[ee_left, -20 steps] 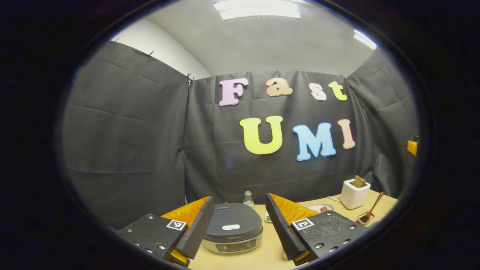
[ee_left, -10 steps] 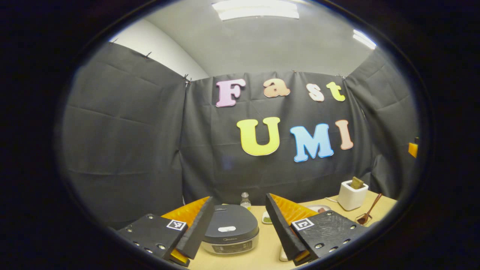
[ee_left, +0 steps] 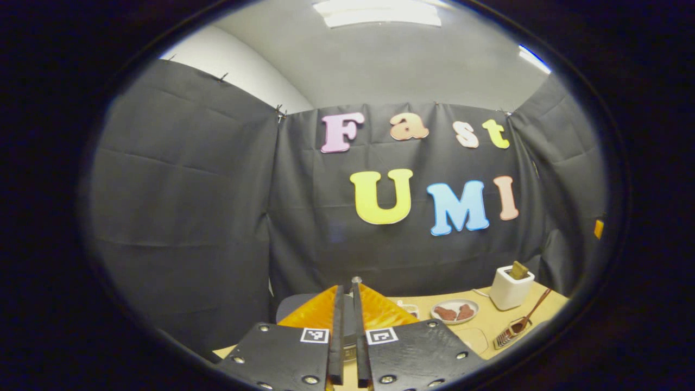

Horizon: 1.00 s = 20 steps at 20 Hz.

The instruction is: Close the left gripper, press the button to open the rice cooker; take a wooden spoon from the chopstick holder with the right hand, scoop a spoonful of rice and pour it into the rice cooker, then put the wooden spoon back into the chopstick holder.

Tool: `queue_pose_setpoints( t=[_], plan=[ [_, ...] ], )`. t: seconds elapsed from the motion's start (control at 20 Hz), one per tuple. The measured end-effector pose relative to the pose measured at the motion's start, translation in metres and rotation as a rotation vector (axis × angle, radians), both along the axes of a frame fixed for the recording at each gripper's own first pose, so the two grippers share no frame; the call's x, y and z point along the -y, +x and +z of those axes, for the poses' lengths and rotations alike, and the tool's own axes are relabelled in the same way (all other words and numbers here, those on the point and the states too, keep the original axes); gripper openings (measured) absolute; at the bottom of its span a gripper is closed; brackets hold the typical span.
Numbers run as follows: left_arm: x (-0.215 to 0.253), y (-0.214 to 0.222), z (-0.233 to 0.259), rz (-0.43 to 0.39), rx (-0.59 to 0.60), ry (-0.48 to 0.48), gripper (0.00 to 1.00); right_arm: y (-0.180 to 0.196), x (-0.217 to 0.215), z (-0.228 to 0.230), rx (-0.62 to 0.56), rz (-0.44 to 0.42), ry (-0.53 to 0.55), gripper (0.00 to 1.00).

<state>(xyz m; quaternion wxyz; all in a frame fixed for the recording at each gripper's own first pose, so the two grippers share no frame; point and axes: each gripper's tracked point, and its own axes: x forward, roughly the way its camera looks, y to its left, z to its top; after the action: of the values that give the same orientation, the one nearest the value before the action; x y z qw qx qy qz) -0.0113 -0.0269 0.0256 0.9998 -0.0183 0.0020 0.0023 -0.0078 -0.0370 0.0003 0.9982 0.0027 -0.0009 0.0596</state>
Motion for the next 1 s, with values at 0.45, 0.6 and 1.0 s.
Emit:
queue_pose_setpoints(
  t=[0.45, 0.6, 1.0],
  plan=[
    [-0.027, 0.035, -0.026, 0.051, -0.046, 0.014, 0.00, 0.014, -0.001, -0.020, -0.031, 0.030, -0.006, 0.96],
    [-0.034, 0.066, -0.053, 0.019, -0.101, 0.001, 0.00, 0.019, -0.009, -0.020, -0.036, -0.008, 0.014, 0.98],
    [-0.044, 0.127, -0.134, -0.069, -0.250, -0.022, 0.00, 0.031, -0.039, -0.031, -0.070, -0.079, -0.021, 0.96]
  ],
)
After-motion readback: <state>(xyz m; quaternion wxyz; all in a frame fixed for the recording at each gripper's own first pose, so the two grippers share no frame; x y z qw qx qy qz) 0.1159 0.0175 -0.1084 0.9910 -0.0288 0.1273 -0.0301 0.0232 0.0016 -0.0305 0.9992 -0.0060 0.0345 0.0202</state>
